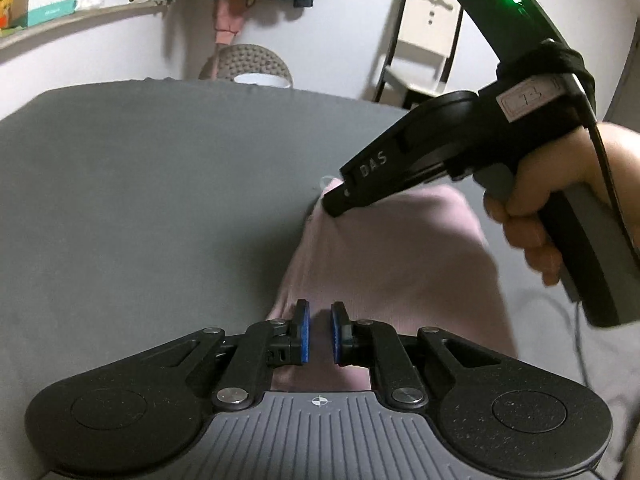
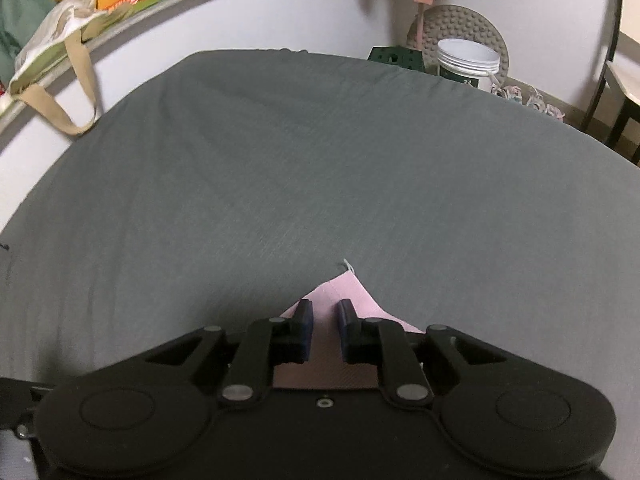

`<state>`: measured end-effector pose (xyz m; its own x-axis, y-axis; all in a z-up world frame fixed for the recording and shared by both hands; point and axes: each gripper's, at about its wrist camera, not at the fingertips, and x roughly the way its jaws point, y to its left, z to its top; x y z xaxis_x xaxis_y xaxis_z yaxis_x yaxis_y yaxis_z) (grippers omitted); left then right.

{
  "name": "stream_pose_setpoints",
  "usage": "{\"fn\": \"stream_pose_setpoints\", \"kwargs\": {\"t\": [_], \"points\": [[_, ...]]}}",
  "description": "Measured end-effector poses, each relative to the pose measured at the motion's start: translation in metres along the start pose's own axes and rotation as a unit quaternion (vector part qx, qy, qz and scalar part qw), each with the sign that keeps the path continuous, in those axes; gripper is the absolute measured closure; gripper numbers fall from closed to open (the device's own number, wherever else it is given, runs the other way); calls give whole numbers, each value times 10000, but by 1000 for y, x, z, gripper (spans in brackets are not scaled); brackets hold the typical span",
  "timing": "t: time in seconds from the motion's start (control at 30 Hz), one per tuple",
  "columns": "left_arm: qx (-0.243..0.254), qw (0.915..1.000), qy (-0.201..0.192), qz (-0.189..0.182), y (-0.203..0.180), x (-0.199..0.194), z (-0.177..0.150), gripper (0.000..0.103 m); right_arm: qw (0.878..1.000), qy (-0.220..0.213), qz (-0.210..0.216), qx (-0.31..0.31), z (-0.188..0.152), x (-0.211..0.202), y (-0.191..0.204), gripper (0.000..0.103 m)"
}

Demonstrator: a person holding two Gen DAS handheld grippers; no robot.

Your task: Fold clothes

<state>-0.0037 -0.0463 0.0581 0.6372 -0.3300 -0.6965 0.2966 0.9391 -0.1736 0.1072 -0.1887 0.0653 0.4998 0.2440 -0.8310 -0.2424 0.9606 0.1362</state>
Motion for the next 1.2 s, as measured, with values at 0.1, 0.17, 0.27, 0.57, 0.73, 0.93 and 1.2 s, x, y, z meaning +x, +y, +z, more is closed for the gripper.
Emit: {"fn": "stream_pose_setpoints", "kwargs": {"t": [0.1,0.17,0.27,0.57,0.73,0.93,1.2], "points": [[-28,9999,130,-105,3,-5,2,92,10000,35,6,-26,-2,-4,0,86],[65,9996,241,-140,4,-12,1,92,10000,-71,54,36,-3,-15,-5,79],[124,9993,282,-213,6,-42,-5,92,9991,-333,200,147,-7,-45,-12,61],[-1509,9867,-609,-49,46,-80,6,22,9986,-170,310,-394,-66,-116,-1,43],[-1820,9790,-641,-657,55,-79,10,22,9423,-584,-204,-3291,-123,-117,82,36],[-2058,9731,-530,-893,69,-68,9,22,8371,-690,-1229,-5286,-182,-67,133,36],[-2688,9576,-291,-997,73,-30,-3,22,7943,-819,-1899,-5712,-197,-29,143,36]]}}
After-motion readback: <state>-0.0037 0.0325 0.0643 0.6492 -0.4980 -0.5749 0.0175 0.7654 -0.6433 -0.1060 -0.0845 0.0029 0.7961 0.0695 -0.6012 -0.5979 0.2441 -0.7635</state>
